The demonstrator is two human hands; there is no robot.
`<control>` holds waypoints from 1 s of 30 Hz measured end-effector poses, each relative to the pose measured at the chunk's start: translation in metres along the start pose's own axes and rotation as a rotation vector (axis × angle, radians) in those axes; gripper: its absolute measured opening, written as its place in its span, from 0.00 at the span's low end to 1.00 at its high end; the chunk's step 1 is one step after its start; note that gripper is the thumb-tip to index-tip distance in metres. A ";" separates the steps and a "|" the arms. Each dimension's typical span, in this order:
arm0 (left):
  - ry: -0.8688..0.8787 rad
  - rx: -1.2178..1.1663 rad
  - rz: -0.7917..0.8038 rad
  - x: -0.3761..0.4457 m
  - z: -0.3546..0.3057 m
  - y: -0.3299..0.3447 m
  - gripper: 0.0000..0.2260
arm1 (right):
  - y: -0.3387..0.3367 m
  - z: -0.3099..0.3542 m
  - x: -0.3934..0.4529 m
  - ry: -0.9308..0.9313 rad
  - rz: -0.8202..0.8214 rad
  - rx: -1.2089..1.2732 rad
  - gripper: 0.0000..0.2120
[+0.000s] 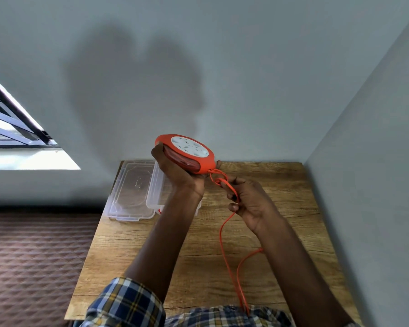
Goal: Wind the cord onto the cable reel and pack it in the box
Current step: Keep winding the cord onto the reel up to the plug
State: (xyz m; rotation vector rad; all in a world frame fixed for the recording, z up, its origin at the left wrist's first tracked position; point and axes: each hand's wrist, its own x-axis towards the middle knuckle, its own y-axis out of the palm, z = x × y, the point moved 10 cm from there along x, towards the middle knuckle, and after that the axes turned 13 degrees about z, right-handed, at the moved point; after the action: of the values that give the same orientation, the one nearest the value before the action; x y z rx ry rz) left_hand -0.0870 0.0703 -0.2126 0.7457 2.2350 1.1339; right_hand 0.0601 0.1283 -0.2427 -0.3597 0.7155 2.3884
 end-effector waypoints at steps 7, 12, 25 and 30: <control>-0.036 -0.047 -0.003 0.004 0.001 -0.006 0.34 | 0.017 -0.013 0.004 0.012 0.265 0.332 0.05; -0.022 -0.067 0.020 0.010 -0.009 -0.018 0.32 | -0.005 0.000 -0.003 -0.004 0.363 -0.233 0.23; -0.101 -0.123 0.088 0.009 -0.018 -0.024 0.36 | -0.076 0.050 -0.024 -0.261 -0.524 -1.176 0.06; -0.032 -0.017 0.087 0.002 -0.018 -0.015 0.33 | -0.004 0.060 -0.020 -0.524 -0.158 -0.689 0.08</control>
State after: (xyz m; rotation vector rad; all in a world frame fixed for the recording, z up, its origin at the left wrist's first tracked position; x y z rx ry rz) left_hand -0.1041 0.0542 -0.2164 0.8551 2.1822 1.1723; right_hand 0.0731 0.1556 -0.1870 -0.0434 -0.3704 2.3551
